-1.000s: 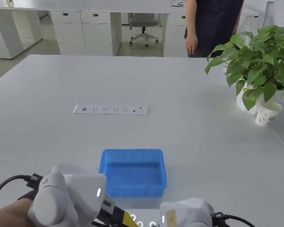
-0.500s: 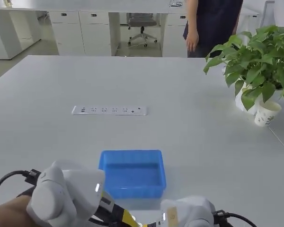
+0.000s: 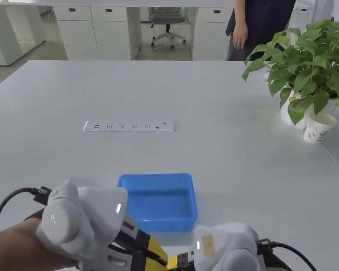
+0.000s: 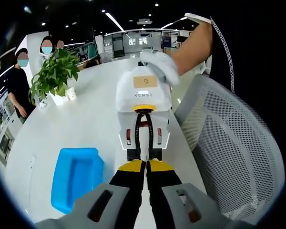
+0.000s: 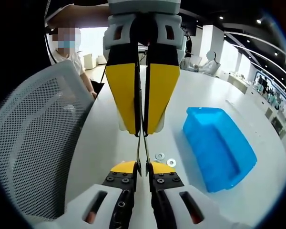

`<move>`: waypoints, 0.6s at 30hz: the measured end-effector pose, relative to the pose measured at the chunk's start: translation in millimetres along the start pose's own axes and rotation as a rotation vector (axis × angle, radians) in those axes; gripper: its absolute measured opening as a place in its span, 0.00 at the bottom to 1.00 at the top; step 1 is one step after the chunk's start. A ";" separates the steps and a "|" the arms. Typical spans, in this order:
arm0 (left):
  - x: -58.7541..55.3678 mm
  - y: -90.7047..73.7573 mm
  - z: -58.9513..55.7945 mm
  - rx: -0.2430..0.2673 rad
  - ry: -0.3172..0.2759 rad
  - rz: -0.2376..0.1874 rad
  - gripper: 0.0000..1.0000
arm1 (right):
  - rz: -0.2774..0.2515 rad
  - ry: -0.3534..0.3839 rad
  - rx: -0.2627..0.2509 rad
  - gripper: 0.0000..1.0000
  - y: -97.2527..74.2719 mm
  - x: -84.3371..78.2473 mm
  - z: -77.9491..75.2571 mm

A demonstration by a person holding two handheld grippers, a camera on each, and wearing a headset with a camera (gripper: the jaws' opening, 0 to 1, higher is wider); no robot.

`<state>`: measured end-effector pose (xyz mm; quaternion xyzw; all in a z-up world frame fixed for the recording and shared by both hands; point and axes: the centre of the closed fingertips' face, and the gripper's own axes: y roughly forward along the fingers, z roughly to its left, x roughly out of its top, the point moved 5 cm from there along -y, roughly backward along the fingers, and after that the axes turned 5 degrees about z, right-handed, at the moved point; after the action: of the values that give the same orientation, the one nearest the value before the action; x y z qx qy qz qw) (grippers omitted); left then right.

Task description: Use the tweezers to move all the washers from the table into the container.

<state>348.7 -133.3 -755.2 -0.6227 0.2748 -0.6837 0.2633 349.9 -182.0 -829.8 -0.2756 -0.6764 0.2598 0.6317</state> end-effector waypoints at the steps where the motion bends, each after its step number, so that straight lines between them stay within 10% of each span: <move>1: 0.0 0.2 1.0 0.001 0.001 0.001 0.05 | 0.000 0.000 -0.001 0.11 -0.2 -0.4 -0.8; 18: 4.8 6.7 18.5 -0.005 0.010 0.001 0.06 | -0.003 0.026 -0.038 0.12 -5.4 -7.7 -17.8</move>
<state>366.8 -142.3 -755.1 -0.6196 0.2782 -0.6861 0.2608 367.7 -191.1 -830.3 -0.2899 -0.6734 0.2424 0.6353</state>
